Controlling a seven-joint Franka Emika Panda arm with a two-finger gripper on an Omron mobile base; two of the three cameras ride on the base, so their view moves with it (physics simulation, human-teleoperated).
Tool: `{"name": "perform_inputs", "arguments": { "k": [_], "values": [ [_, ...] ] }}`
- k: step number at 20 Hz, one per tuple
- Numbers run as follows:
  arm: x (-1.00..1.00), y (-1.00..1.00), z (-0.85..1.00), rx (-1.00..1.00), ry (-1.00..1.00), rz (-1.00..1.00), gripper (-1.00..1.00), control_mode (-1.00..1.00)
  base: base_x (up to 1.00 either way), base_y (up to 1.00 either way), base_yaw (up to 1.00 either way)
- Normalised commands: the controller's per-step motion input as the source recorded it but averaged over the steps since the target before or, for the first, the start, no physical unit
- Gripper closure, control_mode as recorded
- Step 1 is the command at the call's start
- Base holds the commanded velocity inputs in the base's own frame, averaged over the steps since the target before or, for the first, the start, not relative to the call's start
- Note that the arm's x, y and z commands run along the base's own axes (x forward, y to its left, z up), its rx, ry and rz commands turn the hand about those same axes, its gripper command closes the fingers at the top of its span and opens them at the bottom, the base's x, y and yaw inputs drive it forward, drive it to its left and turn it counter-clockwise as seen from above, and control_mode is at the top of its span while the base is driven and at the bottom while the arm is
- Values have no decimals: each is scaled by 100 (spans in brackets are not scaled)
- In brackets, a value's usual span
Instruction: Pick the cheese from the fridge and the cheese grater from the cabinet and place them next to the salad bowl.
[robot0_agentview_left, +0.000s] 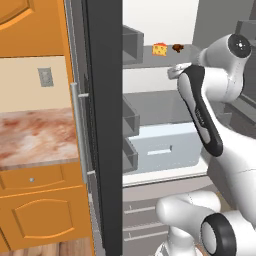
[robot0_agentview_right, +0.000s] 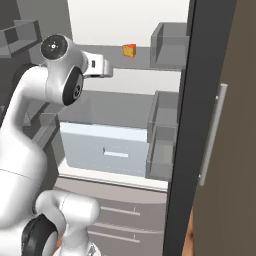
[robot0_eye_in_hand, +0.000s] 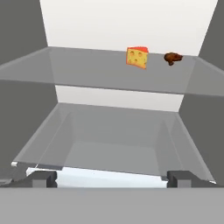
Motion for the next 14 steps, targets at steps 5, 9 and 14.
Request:
{"name": "perform_inputs", "arguments": {
  "k": [5,9,14],
  "values": [
    [14,0,40,0,0,0,-100,-100,0,0,0],
    [22,0,38,0,0,0,-100,-100,0,0,0],
    [28,-1,20,0,-6,0,-100,-100,0,0,0]
  ]
}}
